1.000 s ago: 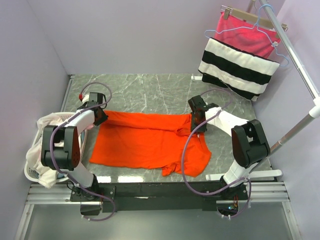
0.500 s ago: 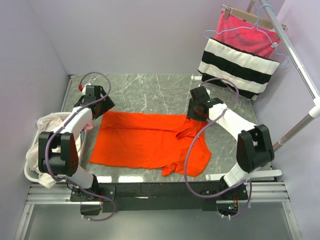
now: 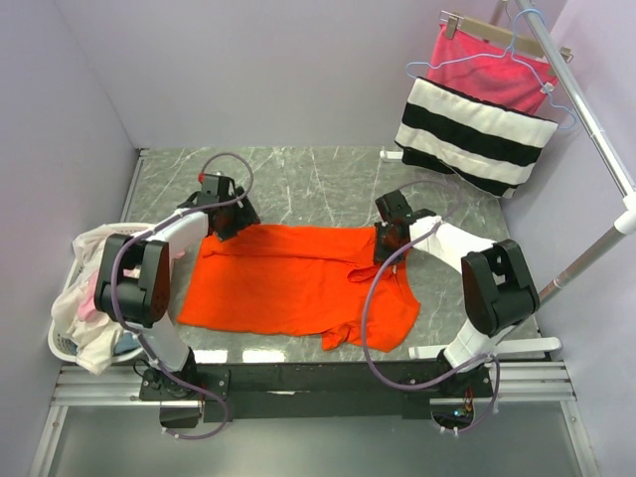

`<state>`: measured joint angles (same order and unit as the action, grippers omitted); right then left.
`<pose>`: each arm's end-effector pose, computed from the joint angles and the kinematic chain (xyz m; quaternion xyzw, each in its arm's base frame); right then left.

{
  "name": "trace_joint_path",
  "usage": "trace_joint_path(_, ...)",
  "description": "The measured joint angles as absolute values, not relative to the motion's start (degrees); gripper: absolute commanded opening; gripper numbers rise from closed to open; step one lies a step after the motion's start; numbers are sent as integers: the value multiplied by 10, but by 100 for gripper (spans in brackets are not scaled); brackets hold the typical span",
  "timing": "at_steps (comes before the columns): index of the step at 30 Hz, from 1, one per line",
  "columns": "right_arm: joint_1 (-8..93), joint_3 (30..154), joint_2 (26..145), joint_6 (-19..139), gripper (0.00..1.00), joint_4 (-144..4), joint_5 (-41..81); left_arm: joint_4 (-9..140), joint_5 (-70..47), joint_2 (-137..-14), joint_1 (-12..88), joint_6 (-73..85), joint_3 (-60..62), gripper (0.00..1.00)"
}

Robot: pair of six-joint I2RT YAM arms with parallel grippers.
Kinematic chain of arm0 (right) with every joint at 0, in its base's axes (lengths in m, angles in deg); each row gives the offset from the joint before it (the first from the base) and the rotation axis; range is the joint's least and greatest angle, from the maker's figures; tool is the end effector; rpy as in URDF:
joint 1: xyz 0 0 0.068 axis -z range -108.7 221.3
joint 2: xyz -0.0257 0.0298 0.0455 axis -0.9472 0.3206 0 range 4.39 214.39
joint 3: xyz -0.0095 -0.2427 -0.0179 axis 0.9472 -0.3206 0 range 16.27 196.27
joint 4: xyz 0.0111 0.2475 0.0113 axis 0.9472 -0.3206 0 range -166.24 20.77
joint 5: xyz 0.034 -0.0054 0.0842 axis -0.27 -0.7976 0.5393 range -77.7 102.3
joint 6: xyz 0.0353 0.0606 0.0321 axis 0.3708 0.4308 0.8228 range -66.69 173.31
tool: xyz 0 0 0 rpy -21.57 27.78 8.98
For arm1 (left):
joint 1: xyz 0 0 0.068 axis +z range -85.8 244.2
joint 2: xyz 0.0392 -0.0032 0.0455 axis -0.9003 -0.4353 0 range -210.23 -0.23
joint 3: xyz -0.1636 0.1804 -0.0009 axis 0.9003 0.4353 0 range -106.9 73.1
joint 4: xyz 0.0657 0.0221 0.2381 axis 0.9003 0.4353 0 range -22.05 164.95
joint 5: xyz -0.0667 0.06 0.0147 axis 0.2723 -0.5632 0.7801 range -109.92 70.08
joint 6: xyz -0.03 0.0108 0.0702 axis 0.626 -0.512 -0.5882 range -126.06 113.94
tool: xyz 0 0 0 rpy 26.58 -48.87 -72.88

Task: Fold and stack the t-shirts
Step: Fold the flattened tshirt in 1/3 of the way

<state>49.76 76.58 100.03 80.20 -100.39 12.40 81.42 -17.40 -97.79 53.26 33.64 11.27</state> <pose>0.2990 0.1181 0.1336 0.0455 0.9779 0.0844 0.1856 0.3569 -0.0719 0.1535 -0.2254 0.9096 -0.1676 0.3061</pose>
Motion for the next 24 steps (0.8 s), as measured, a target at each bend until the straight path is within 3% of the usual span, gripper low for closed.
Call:
trace_joint_path(2,494,740,983,801,19,-1005,135,814,-170,-989,528,336,116,79)
trace_joint_path(7,475,689,917,800,20,-1029,165,818,-168,-1008,527,336,119,78)
trace_joint_path(11,448,660,888,801,25,-1038,195,822,-168,-1022,527,335,117,78)
trace_joint_path(13,436,653,887,807,36,-1045,190,824,-168,-1025,527,334,109,77)
trace_joint_path(15,436,653,885,815,37,-1053,161,824,-170,-1027,527,331,104,78)
trace_joint_path(24,540,700,850,824,41,-1020,74,826,-187,-997,527,323,107,80)
